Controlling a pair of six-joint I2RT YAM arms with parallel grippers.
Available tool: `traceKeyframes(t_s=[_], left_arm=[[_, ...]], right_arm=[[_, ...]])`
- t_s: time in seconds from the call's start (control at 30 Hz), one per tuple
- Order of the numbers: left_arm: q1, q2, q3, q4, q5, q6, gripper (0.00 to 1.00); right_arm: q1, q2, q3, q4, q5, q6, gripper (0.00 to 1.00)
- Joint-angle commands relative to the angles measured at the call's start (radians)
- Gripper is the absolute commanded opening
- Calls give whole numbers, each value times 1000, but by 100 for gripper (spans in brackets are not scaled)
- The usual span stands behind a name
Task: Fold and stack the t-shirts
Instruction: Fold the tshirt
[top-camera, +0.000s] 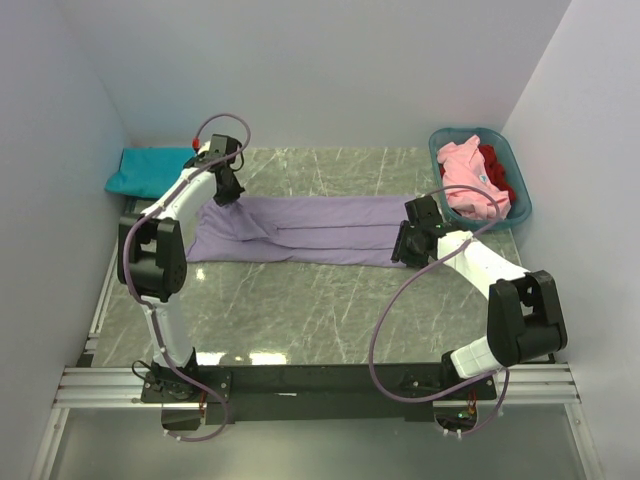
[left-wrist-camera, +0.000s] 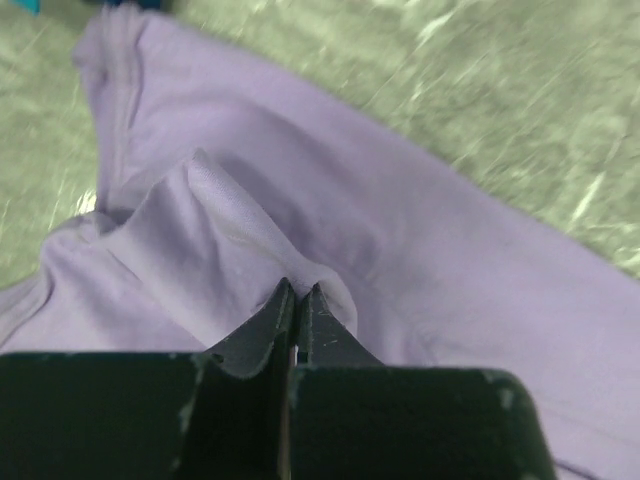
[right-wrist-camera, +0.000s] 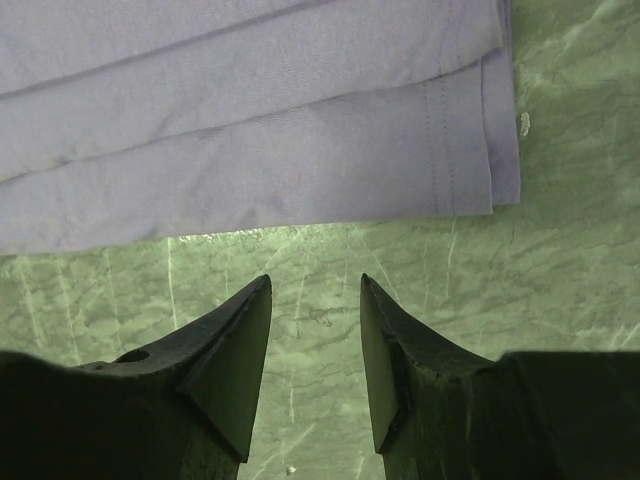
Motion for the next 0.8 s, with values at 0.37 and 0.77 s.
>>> traceKeyframes(t_s=[0.37,0.77], left_arm=[[-3,62,78,144,70,66,7],[12,-27,73,95,34,27,74]], right_arm=[[3,24,40,22,10,-16,48],[-32,15,33,24,10,-3,48]])
